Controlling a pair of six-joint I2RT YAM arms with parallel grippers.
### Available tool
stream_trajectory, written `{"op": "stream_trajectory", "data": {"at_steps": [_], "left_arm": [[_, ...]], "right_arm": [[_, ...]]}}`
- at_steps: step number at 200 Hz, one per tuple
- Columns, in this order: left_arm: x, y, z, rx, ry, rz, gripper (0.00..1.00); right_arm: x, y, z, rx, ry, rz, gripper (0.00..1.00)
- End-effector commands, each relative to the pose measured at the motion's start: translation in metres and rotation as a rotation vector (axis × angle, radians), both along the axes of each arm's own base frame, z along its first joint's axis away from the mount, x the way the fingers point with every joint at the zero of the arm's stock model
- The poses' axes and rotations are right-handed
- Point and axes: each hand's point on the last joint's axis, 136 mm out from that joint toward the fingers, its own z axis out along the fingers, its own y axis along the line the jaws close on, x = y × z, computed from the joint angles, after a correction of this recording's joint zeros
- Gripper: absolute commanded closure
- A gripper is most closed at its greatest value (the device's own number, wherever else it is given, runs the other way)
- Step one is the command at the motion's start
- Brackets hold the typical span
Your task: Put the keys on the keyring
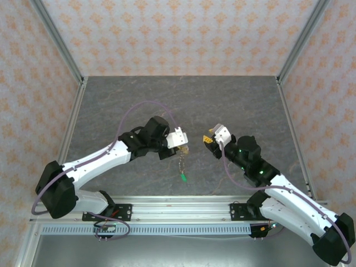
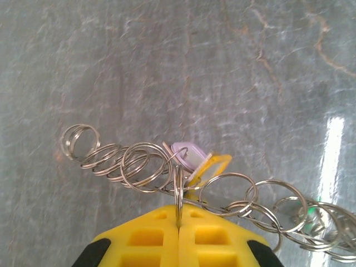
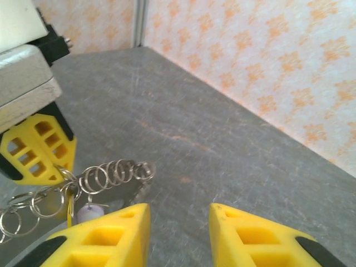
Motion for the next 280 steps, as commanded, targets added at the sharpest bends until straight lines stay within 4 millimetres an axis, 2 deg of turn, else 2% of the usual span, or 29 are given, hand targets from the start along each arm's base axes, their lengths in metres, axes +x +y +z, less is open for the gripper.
{"op": "stream_trajectory", "data": {"at_steps": [1,39,74,162,239,280], "left_arm": [[0.005,0.016,0.023,0.009,-0.030,0.017,1.00],[-0.004,0.033,0.011,0.120,0.014,-0.024,1.00],[-0.005,0.032,-0.004,0.193,0.078,-0.053,1.00],[0.003,-0.002,-0.027,0.228,0.118,-0.093,1.00],[-0.001,-0.024,-0.030,0.169,0.137,-0.109,1.00],[-0.006,-0.045,-0.032,0.087,0.164,-0.133,1.00]], "right_arm": [[0.008,-0.005,0.029,0.128,-0.071,-0.065,0.68],[0.009,-0.007,0.024,0.153,-0.052,-0.083,0.68],[0.010,-0.009,0.024,0.160,-0.054,-0.093,0.68],[0.008,-0.015,0.017,0.170,-0.033,-0.122,0.68],[0.009,-0.021,0.011,0.164,-0.023,-0.153,0.68],[0.009,-0.024,0.011,0.166,-0.023,-0.170,0.68]]}}
